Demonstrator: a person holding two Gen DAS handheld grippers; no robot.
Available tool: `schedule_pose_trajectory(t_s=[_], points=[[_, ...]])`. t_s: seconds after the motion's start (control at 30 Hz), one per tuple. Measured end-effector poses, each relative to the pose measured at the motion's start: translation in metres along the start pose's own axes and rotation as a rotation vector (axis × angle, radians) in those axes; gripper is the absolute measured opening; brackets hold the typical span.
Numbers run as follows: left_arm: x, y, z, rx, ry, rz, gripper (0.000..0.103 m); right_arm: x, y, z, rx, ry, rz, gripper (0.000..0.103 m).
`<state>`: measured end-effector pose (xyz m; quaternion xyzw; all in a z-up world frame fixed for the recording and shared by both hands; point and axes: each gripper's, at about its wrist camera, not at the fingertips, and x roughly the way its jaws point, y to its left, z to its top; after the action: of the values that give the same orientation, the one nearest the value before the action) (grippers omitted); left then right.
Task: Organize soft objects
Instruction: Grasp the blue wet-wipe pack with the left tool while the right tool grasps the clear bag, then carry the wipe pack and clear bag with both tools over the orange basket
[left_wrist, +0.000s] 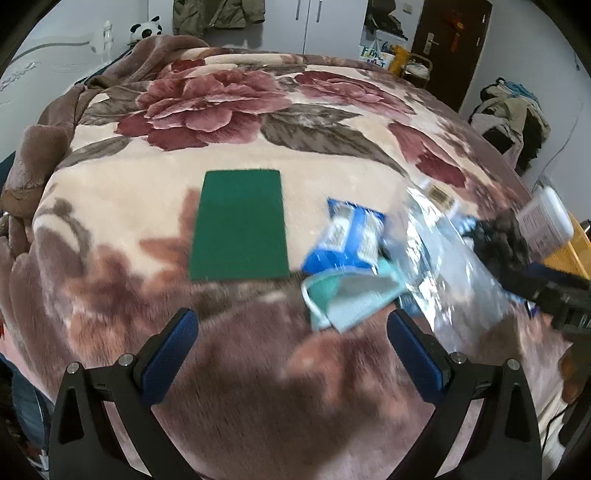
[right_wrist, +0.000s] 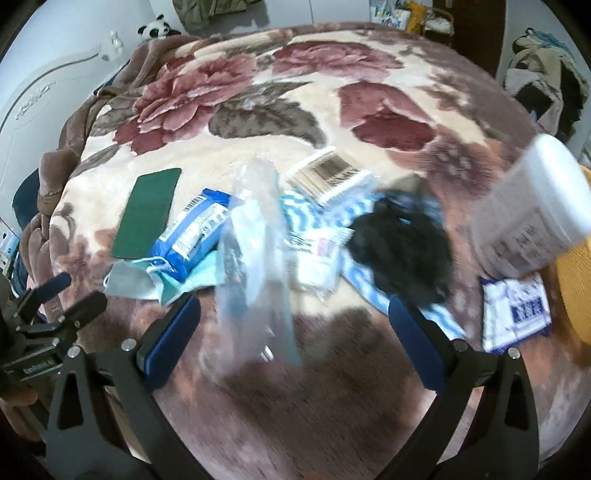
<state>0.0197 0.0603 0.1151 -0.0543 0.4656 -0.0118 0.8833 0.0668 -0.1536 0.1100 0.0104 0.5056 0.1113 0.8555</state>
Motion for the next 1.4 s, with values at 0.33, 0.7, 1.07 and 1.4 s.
schedule_pose_trajectory(t_s=[0.33, 0.7, 1.07, 1.4], points=[[0.054, -0.013, 0.051, 0.059, 0.089, -0.02, 0.102, 0.055, 0.019, 0.013, -0.044, 0.153, 0.022, 0.026], [0.122, -0.059, 0.06, 0.18, 0.219, -0.023, 0.088, 0.042, -0.001, 0.008, 0.017, 0.106, 0.13, 0.009], [0.088, -0.046, 0.063, 0.088, 0.128, -0.061, 0.049, 0.05, 0.0, 0.005, 0.018, 0.126, 0.161, 0.009], [0.026, -0.029, 0.064, 0.042, 0.031, -0.037, 0.049, -0.001, -0.003, 0.017, 0.036, -0.003, 0.158, 0.007]])
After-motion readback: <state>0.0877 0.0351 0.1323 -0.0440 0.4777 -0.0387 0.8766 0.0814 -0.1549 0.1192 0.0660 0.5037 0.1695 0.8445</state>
